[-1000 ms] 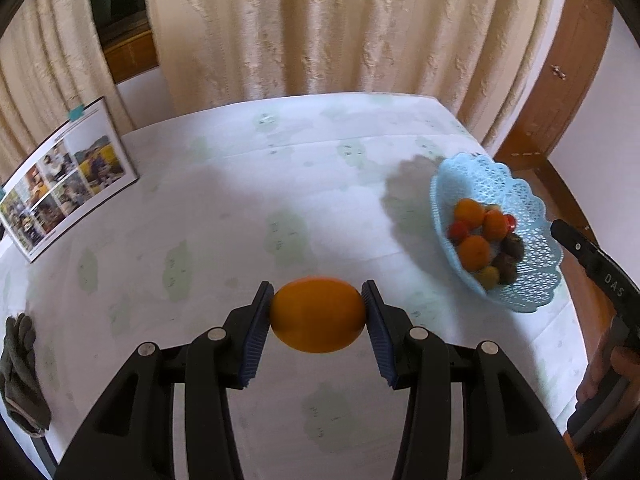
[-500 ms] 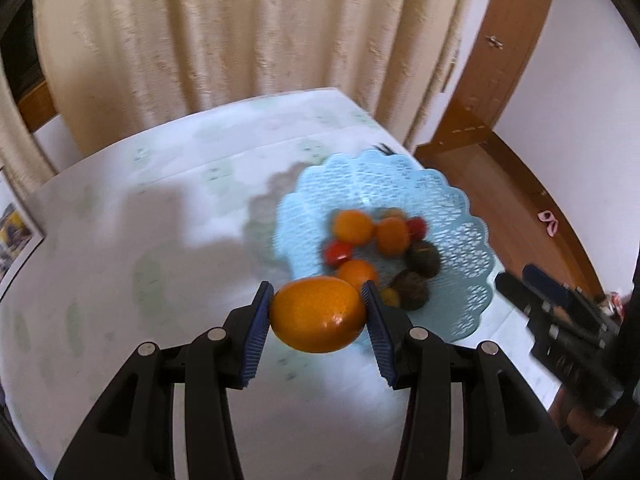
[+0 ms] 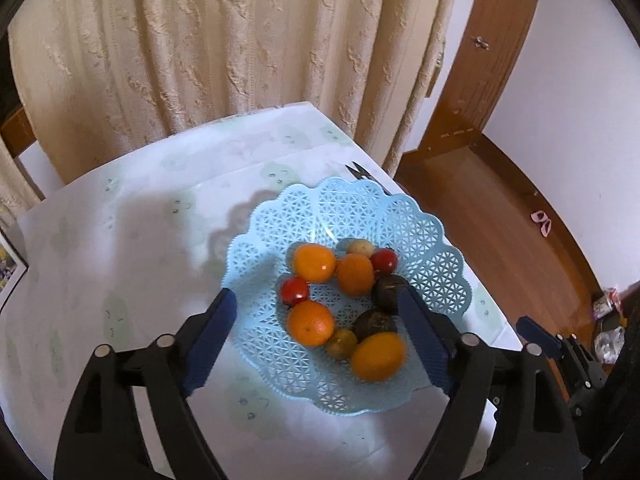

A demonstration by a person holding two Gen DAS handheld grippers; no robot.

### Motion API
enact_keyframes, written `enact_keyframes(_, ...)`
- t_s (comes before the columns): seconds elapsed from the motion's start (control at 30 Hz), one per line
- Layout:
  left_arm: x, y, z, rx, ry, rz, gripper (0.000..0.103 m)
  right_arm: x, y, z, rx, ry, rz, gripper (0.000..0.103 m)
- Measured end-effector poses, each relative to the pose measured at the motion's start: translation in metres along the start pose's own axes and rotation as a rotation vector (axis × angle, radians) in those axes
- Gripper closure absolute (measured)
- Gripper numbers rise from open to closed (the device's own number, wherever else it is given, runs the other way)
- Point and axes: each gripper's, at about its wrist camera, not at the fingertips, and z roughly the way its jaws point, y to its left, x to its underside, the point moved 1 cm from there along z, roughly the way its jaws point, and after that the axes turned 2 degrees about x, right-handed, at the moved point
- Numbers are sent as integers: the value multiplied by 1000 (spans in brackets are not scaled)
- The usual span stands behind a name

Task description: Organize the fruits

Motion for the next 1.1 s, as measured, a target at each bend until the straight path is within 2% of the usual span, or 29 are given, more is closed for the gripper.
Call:
enact_keyframes(0.03,0,3,-1,-9,1,-8,17,0,1,0,-1,1,-4,11)
enact_keyframes(0.17,3,13,-9,-55,2,-20,10,-1,6,2,-13,11,-21,5)
enact_keyframes(0.3,3,14,-14,-135,19,-2,9,-3,13,2,-21,16,-42,3)
enact_keyframes(0.53,3,9,-31,-195,-21,33,7,-8,26,-4,-11,4,-87,3)
enact_keyframes(0.63,2,7,-38,-247,-42,52,7,-10,30,-7,6,-3,-98,3)
enact_keyframes(0.87,2,6,-52,-231,-63,46,7,-11,36,-9,36,11,-105,3)
enact_keyframes(1.03,4,2,-59,-250,-78,71,7,-8,47,-10,108,17,-188,3)
enact_keyframes(1.1,5,2,-61,-248,-79,66,7,-7,47,-11,102,19,-189,3)
